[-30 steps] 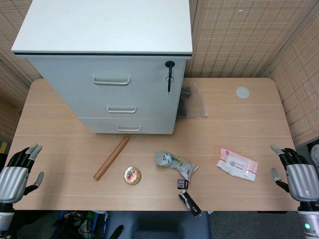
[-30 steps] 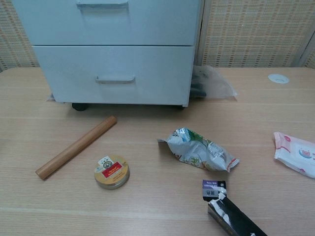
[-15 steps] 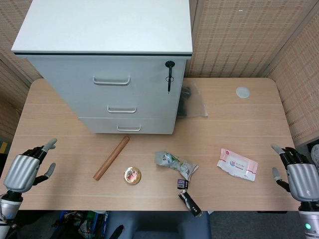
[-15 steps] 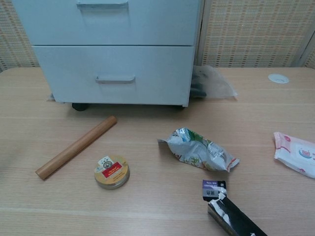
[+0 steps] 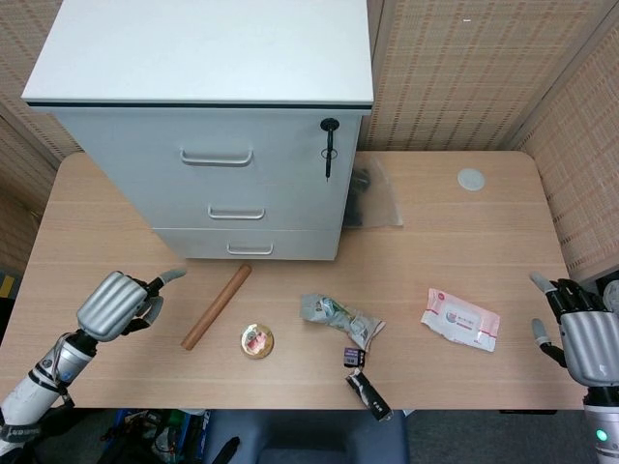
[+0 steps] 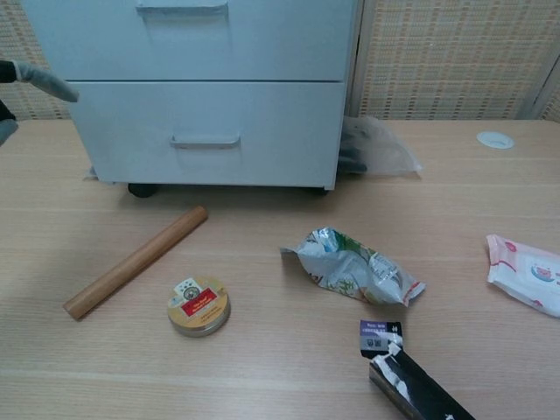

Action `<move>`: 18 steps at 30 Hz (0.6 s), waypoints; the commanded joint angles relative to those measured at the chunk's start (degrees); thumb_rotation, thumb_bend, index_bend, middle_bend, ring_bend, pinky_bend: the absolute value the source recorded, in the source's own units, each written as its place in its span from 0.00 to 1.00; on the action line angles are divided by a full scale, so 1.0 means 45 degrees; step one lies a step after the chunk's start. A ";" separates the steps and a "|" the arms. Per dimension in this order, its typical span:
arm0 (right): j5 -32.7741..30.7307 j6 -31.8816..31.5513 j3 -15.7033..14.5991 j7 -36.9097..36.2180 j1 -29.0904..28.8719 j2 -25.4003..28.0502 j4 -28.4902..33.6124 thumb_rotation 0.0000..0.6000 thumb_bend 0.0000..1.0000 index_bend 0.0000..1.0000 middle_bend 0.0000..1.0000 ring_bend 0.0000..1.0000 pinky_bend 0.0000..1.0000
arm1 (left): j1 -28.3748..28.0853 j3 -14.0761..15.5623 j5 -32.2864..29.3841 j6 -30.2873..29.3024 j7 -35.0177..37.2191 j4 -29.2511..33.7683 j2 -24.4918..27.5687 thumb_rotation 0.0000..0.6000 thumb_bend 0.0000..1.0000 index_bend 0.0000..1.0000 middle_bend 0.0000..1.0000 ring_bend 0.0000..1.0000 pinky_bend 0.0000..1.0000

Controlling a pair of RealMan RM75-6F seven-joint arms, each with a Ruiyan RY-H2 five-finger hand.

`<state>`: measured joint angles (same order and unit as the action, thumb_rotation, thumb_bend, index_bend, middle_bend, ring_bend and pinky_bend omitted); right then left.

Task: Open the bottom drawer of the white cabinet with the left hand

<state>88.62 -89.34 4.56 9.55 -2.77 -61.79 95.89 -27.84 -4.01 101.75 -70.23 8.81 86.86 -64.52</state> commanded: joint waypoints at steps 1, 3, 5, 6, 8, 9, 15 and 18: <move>0.0015 0.0015 -0.0006 0.0062 -0.0011 0.0024 0.0062 1.00 0.36 0.17 0.28 0.20 0.31 | -0.0747 -0.0042 0.0119 0.0725 0.0430 -0.0241 -0.0352 1.00 0.68 0.18 0.87 0.88 0.99; 0.0004 0.0038 -0.0012 0.0098 -0.0016 0.0038 0.0105 1.00 0.36 0.17 0.28 0.21 0.31 | -0.1143 -0.0048 -0.0016 0.1238 0.0620 -0.0316 -0.0512 1.00 0.69 0.16 0.88 0.89 1.00; -0.0003 0.0050 -0.0016 0.0123 -0.0018 0.0043 0.0133 1.00 0.36 0.17 0.28 0.21 0.31 | -0.1472 -0.0064 -0.0173 0.1678 0.0794 -0.0381 -0.0645 1.00 0.70 0.15 0.88 0.89 1.00; -0.0005 0.0059 -0.0015 0.0140 -0.0025 0.0044 0.0144 1.00 0.36 0.17 0.28 0.21 0.31 | -0.1676 -0.0090 -0.0284 0.1930 0.0882 -0.0462 -0.0754 1.00 0.71 0.14 0.89 0.90 1.00; 0.0003 0.0077 -0.0025 0.0168 -0.0033 0.0046 0.0154 1.00 0.36 0.17 0.28 0.21 0.31 | -0.1949 -0.0141 -0.0470 0.2247 0.0999 -0.0625 -0.0952 1.00 0.72 0.13 0.89 0.90 1.00; 0.0001 0.0100 -0.0026 0.0186 -0.0046 0.0046 0.0154 1.00 0.36 0.17 0.28 0.21 0.31 | -0.2116 -0.0178 -0.0602 0.2443 0.1058 -0.0740 -0.1081 1.00 0.72 0.13 0.89 0.90 1.00; -0.0037 0.0184 -0.0030 0.0233 -0.0081 0.0066 0.0195 1.00 0.36 0.17 0.28 0.22 0.31 | -0.2872 -0.0294 -0.1269 0.3422 0.1293 -0.1295 -0.1625 1.00 0.73 0.12 0.90 0.90 1.00; -0.0055 0.0222 -0.0030 0.0245 -0.0102 0.0060 0.0188 1.00 0.36 0.17 0.28 0.22 0.31 | -0.3178 -0.0312 -0.1542 0.3803 0.1387 -0.1580 -0.1885 1.00 0.73 0.12 0.90 0.91 1.00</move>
<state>88.39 -88.35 4.43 10.64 -3.22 -61.51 96.74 -41.59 -5.31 95.35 -53.70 14.76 80.28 -72.47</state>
